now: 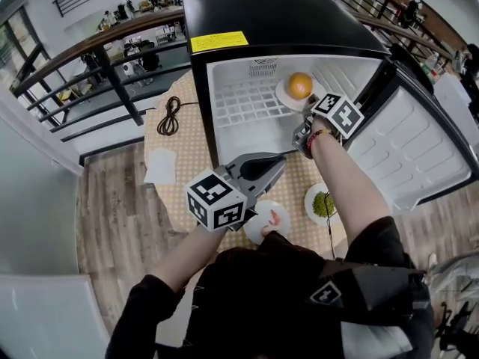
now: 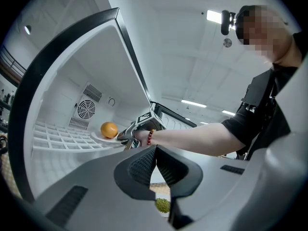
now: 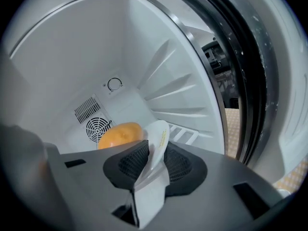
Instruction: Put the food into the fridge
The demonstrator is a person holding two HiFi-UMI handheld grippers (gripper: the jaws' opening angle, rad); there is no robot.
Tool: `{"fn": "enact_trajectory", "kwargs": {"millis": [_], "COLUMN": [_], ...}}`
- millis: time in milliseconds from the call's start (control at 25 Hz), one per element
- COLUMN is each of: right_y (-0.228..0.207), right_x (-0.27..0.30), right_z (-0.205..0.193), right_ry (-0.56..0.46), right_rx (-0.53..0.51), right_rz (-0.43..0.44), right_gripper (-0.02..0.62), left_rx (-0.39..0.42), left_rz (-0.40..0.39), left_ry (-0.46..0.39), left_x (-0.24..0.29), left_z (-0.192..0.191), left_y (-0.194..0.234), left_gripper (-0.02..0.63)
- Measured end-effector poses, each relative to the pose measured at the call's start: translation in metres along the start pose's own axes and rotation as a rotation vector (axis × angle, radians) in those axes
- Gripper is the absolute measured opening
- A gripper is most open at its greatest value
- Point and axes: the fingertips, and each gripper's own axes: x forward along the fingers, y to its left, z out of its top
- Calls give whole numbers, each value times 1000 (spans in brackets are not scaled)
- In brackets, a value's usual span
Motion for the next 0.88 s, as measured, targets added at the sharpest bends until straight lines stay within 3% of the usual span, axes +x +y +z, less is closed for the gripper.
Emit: {"fn": "enact_trajectory", "kwargs": {"millis": [480,880], "right_y": [7,10], "right_x": [5,13], "right_z": [4,0], "right_ry": [-49,-21], "right_rx": [-203,-220], "right_rz": [6,69], "right_gripper": [118,129], "left_rx": [-11,-24], "left_rz": [17,26], "left_ry": [-9,-15], "left_x": [-2,-3], "left_z": [-3,-4], "left_y": [2,5], "left_gripper": [14,14]}}
